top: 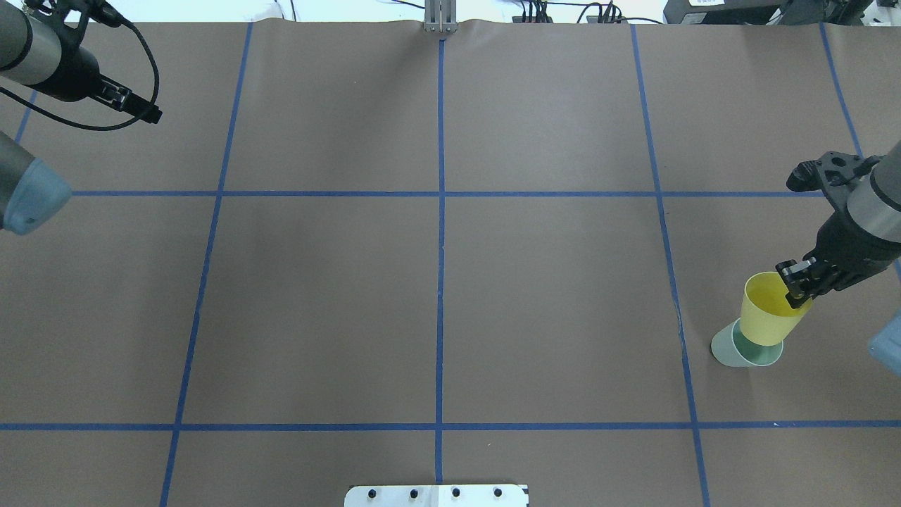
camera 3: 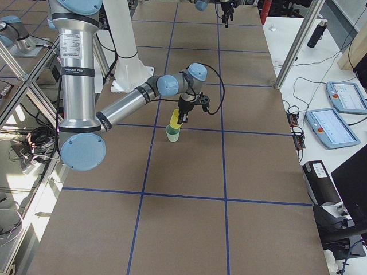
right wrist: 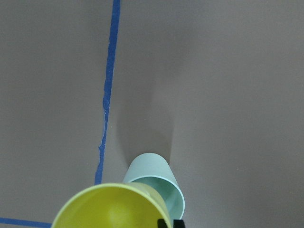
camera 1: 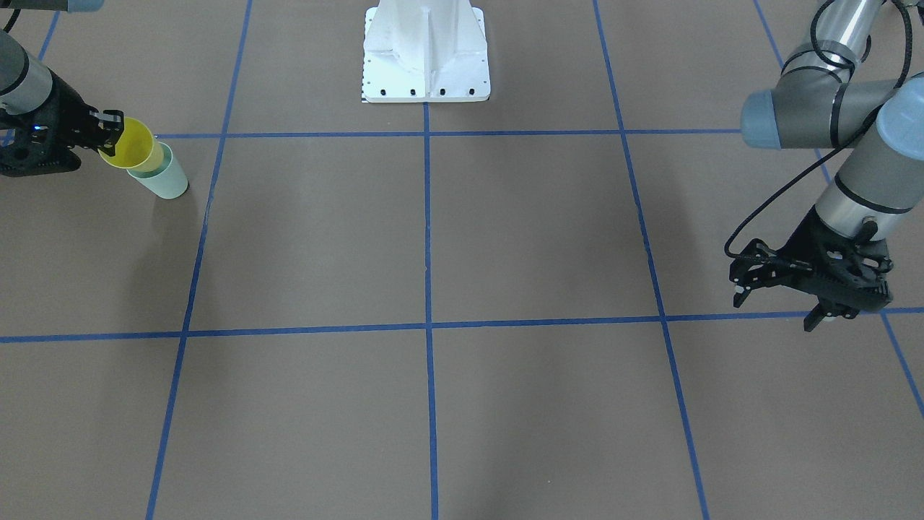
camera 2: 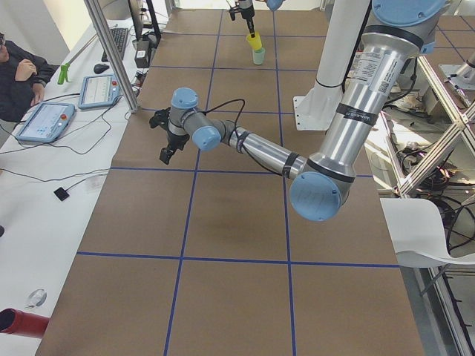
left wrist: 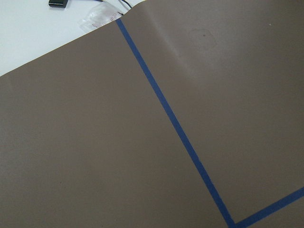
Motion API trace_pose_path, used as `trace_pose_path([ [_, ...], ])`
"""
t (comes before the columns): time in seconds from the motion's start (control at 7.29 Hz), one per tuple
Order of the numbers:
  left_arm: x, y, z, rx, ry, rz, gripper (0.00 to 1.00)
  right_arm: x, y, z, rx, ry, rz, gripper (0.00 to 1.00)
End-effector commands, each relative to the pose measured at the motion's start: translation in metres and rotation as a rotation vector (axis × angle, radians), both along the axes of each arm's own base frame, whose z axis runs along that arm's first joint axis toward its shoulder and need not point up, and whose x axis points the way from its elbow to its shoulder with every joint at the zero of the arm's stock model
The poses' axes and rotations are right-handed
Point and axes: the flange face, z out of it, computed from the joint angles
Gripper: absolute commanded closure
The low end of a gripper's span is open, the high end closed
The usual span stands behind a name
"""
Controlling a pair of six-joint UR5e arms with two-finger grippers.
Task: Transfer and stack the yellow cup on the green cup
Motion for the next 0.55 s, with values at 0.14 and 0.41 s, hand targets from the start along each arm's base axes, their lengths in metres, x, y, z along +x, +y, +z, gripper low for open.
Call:
trace_pose_path([
  [0.14,0.0006,0.0005,0.0015,-0.005,-0.002,0.001,0.0,-0.0117,0.0013,0.0119,-0.021,0.017,-0.021,1.0],
  [0.41,0.0008,0.0001,0.0028,-0.006,-0.002,0.001,0.0,-0.0144,0.0014,0.0098,-0.018,0.015,-0.025,1.0],
])
